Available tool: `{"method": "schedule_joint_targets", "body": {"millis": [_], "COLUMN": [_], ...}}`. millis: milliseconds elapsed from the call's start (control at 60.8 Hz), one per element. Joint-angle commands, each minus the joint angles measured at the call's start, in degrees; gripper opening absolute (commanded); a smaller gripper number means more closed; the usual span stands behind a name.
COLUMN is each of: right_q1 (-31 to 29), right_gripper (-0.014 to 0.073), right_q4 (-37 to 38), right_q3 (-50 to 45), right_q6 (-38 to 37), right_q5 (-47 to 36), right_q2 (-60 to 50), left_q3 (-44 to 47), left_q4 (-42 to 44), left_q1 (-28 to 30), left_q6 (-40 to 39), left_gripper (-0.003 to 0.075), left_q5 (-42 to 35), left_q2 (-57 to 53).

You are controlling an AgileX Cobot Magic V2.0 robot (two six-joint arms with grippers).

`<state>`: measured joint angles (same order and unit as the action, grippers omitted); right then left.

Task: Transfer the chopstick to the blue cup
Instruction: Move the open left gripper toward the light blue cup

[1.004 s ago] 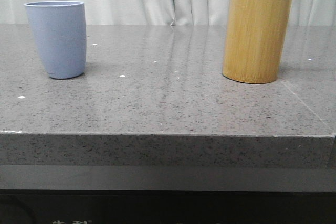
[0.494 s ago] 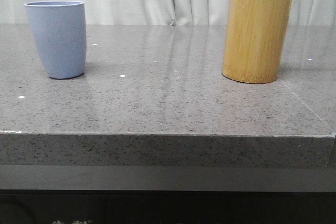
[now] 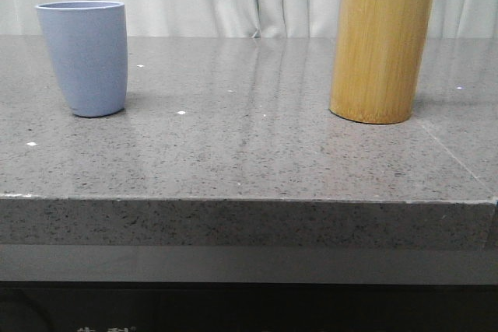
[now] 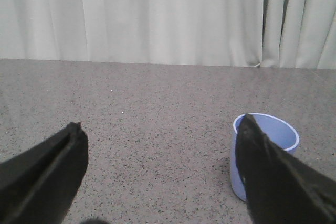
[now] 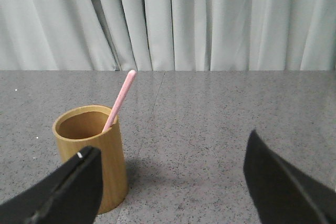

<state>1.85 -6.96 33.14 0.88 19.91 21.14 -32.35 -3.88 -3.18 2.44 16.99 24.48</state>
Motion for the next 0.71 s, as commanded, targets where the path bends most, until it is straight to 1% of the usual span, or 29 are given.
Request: {"method": "schedule_joint_targets", "body": {"millis": [0, 49, 132, 230, 428, 527, 691], "right_q1": [-0.3, -0.3, -0.3, -0.3, -0.3, -0.3, -0.3], "right_gripper": [0.0595, 0.0595, 0.0595, 0.0595, 0.0595, 0.0595, 0.0595], "right_q4": [-0.2, -0.2, -0.2, -0.2, -0.2, -0.2, -0.2], "right_q3": [2.1, 2.1, 2.1, 2.1, 2.1, 2.1, 2.1], "right_q6": [0.3, 0.3, 0.3, 0.3, 0.3, 0.3, 0.3], "right_q5": [-5.2, -5.2, -5.3, -5.3, -5.3, -5.3, -5.6], "right_q2": [0.9, 0.9, 0.9, 0.9, 0.9, 0.9, 0.9], "left_q3": [-2.0, -2.4, -5.4, -12.9, -28.4, -34.9, -46.3], "left_q4": [-0.6, -0.6, -0.3, -0.3, -0.9, -1.3, -1.3], "left_q1": [0.1, 0.1, 0.1, 0.1, -0.3, -2.6, -10.4], "left_q6": [-0.5, -0.5, 0.7, 4.1, 5.7, 5.7, 5.7], "left_gripper": [0.0587, 0.0587, 0.0587, 0.0587, 0.0587, 0.0587, 0.0587], "left_q5": [-5.6, -5.8, -2.5, 3.9, 16.5, 22.4, 32.9], "left_q2": [0.8, 1.2, 4.2, 10.8, 25.2, 30.7, 41.4]}}
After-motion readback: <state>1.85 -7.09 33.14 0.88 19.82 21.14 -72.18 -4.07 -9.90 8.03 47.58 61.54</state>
